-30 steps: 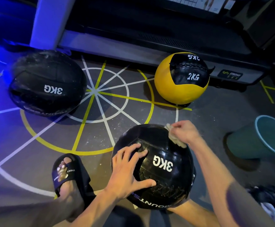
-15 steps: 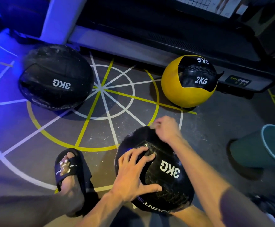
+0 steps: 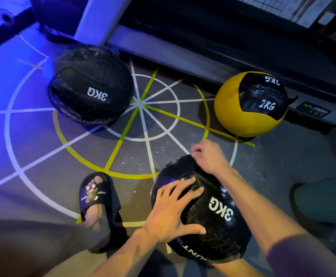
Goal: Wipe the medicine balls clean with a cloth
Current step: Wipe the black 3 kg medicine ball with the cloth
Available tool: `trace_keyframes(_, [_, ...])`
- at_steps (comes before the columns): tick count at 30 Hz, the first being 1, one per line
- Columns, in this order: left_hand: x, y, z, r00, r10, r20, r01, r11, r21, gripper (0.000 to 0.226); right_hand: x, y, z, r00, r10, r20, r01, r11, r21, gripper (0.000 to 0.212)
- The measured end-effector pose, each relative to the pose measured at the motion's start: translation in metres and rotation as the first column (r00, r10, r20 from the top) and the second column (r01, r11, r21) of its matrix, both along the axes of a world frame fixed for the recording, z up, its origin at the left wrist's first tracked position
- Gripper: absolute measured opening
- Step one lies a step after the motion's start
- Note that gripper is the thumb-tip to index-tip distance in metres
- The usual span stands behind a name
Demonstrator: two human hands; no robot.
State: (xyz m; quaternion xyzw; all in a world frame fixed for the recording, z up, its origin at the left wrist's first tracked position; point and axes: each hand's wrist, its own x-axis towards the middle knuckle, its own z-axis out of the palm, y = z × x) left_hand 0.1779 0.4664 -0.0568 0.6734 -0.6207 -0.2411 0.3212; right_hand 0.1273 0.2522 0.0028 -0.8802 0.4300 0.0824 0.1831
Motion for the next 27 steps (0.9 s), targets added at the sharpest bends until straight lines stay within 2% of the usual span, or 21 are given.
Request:
trace_keyframes(2, [0.002,0.001,-0.001,1.000,0.002,0.003,-0.002,1.000,0.014,0.094,0.021,0.021,0.000,0.973,0.228,-0.020,-0.227,0.973,0.051,0.019])
trace_keyframes(4, [0.003,0.000,-0.001,1.000,0.005,-0.002,-0.005,1.000,0.015,0.095,0.029,0.017,0.000,0.952,0.306,-0.030,-0.301,0.947,0.110,0.019])
trace_keyframes(6, [0.002,-0.001,-0.002,1.000,0.010,-0.008,-0.010,1.000,0.005,0.095,0.029,-0.007,0.003,0.972,0.210,-0.105,-0.197,0.972,0.126,0.017])
trace_keyframes(8, [0.001,-0.003,-0.002,1.000,0.008,-0.009,-0.008,1.000,0.003,0.095,0.027,-0.027,0.004,0.983,0.051,-0.175,-0.042,0.998,0.054,0.014])
trace_keyframes(9, [0.001,-0.004,-0.002,1.000,0.006,-0.009,-0.006,1.000,0.006,0.094,0.029,-0.029,0.002,0.983,0.042,-0.181,-0.036,0.999,0.033,0.014])
trace_keyframes(11, [0.000,-0.006,-0.002,1.000,0.003,-0.007,-0.003,1.000,0.015,0.094,0.041,-0.007,-0.004,0.968,0.183,-0.175,-0.169,0.981,0.091,0.014])
trace_keyframes(13, [-0.001,-0.008,-0.001,1.000,-0.007,-0.006,0.007,0.999,0.031,0.092,0.055,0.027,-0.010,0.920,0.364,-0.144,-0.326,0.915,0.237,0.014])
trace_keyframes(15, [0.000,-0.008,0.000,1.000,-0.009,-0.011,0.009,0.999,0.042,0.091,0.063,0.038,-0.012,0.883,0.450,-0.134,-0.400,0.871,0.285,0.014])
trace_keyframes(17, [0.000,-0.008,0.000,1.000,-0.005,-0.009,0.005,1.000,0.030,0.093,0.064,0.014,-0.015,0.920,0.356,-0.167,-0.311,0.919,0.242,0.014])
trace_keyframes(20, [-0.001,-0.006,-0.002,1.000,0.001,-0.012,-0.001,1.000,0.007,0.094,0.052,-0.028,-0.016,0.952,0.118,-0.281,-0.098,0.992,0.084,0.019])
trace_keyframes(22, [-0.001,-0.006,-0.003,1.000,0.005,-0.015,-0.005,1.000,0.004,0.094,0.052,-0.027,-0.022,0.951,0.098,-0.292,-0.088,0.995,0.046,0.016])
trace_keyframes(24, [0.000,-0.006,-0.003,1.000,0.001,-0.016,-0.001,1.000,0.013,0.093,0.062,-0.001,-0.029,0.937,0.242,-0.252,-0.219,0.969,0.115,0.017])
trace_keyframes(27, [-0.001,-0.006,-0.002,1.000,-0.007,-0.015,0.007,1.000,0.015,0.090,0.073,0.034,-0.031,0.878,0.450,-0.159,-0.389,0.867,0.311,0.016])
